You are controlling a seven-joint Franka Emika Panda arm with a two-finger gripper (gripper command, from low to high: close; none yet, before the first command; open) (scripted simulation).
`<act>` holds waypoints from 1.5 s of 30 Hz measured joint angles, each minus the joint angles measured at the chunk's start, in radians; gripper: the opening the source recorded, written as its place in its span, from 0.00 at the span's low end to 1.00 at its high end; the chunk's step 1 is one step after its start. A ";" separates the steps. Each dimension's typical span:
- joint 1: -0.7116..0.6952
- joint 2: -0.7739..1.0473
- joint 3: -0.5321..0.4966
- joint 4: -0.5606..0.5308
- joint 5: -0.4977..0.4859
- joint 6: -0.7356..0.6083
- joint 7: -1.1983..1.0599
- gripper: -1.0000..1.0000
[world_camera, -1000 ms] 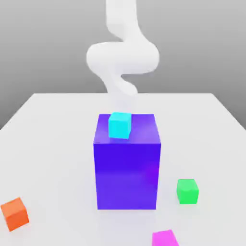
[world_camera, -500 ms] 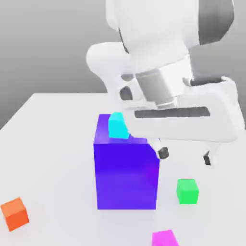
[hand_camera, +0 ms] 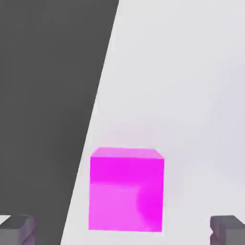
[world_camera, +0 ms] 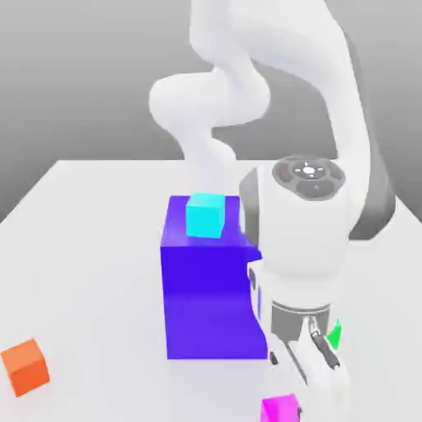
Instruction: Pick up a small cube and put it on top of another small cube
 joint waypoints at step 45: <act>0.066 -0.534 0.229 -0.455 -0.136 -0.078 0.185 0.00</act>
